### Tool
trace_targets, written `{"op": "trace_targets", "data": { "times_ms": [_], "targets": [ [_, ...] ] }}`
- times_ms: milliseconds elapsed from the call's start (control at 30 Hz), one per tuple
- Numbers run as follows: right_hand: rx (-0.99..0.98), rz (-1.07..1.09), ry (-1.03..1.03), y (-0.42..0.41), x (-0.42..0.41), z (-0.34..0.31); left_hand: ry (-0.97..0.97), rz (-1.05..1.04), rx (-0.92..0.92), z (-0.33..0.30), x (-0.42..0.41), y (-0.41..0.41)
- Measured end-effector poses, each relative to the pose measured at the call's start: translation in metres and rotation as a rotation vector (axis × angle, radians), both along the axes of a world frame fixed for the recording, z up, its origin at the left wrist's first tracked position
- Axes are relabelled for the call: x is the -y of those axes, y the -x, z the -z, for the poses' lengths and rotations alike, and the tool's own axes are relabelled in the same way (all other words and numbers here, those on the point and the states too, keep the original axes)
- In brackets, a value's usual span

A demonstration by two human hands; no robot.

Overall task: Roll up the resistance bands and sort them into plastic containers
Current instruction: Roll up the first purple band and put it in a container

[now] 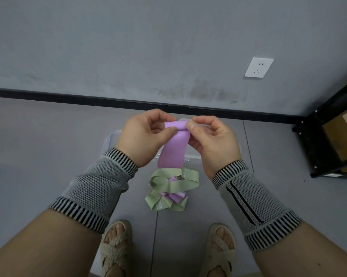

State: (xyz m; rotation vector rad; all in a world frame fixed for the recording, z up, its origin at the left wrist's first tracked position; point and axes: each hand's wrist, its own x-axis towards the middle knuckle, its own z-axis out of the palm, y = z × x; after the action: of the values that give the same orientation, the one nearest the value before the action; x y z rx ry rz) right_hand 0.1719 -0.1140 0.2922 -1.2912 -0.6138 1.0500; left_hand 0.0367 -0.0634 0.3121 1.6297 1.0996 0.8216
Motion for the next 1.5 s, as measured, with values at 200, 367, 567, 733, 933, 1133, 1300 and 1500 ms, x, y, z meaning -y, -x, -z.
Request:
{"op": "trace_targets", "data": {
  "times_ms": [200,367,567,733,933,1133,1300,1500],
  "targets": [
    [-0.388,-0.011,0.071,-0.006,-0.004,-0.001,0.186,0.056,0.179,-0.006,0.006,-0.003],
    [-0.390,-0.020,0.118,-0.004,-0.005,0.001,0.292,0.086,0.243,-0.005,0.004,0.000],
    [-0.370,0.003,0.124,-0.002,-0.006,0.005,0.225,0.050,0.212,-0.002,0.004,-0.001],
    [-0.281,0.084,0.087,-0.002,-0.006,0.007,0.295,0.016,0.252,-0.002,0.004,-0.005],
    [0.058,0.136,0.011,0.004,-0.008,0.012,0.158,0.028,0.099,0.007,0.002,-0.001],
    [0.118,0.019,-0.047,0.002,-0.005,0.011,0.165,-0.003,0.099,0.010,-0.004,0.004],
    [0.229,-0.114,-0.009,-0.009,-0.004,0.010,0.130,0.076,0.020,0.011,-0.006,0.005],
    [0.489,-0.255,0.031,-0.011,-0.002,0.007,-0.004,0.096,-0.147,0.011,-0.006,0.004]
  ]
}}
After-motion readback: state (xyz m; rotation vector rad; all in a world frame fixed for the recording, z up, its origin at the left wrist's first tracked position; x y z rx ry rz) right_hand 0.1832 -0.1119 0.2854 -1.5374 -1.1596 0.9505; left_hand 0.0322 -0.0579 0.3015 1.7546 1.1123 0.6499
